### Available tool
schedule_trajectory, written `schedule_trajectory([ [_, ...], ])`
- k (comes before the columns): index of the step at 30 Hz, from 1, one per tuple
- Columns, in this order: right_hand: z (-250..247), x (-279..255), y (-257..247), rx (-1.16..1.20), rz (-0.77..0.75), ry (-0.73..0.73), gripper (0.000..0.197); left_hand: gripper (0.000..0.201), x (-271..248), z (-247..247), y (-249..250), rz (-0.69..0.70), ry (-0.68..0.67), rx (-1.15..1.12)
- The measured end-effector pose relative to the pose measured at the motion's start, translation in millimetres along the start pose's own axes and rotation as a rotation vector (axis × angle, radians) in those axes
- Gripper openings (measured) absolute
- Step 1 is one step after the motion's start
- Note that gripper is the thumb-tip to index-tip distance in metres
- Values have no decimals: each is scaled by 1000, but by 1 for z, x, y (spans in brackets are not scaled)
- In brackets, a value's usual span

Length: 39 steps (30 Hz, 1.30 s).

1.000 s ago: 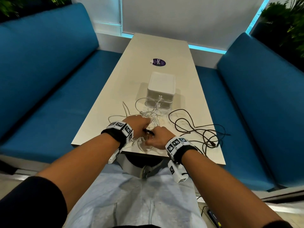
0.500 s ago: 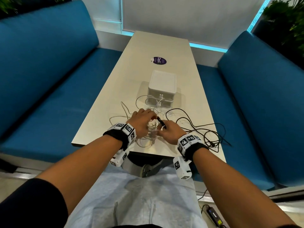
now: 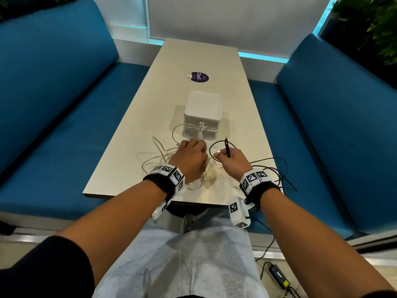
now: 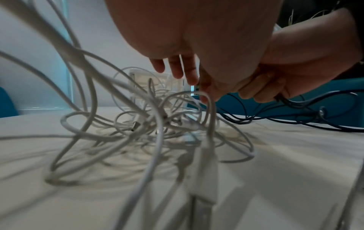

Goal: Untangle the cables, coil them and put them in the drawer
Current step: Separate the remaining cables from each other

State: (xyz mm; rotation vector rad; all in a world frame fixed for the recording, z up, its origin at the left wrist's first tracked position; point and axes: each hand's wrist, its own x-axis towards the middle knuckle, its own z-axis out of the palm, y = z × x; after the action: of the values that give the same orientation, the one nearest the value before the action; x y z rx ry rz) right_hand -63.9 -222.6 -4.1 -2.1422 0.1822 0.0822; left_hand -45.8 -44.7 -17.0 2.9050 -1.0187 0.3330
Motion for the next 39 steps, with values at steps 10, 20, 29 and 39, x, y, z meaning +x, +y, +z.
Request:
schedule_trajectory([
  [10,12,-5,-6,-74,-11,-26,34,29,5,8,10,-96,-135,-75],
  [20,-19,16,16,-375,168,114,34,28,-7,14,5,-29,-184,121],
  [29,-30,2,5,-397,-27,-33,31,31,-10,9,8,16,-203,121],
  [39,21,-10,-26,-71,-214,-328,25,28,-8,5,10,47,-342,230],
])
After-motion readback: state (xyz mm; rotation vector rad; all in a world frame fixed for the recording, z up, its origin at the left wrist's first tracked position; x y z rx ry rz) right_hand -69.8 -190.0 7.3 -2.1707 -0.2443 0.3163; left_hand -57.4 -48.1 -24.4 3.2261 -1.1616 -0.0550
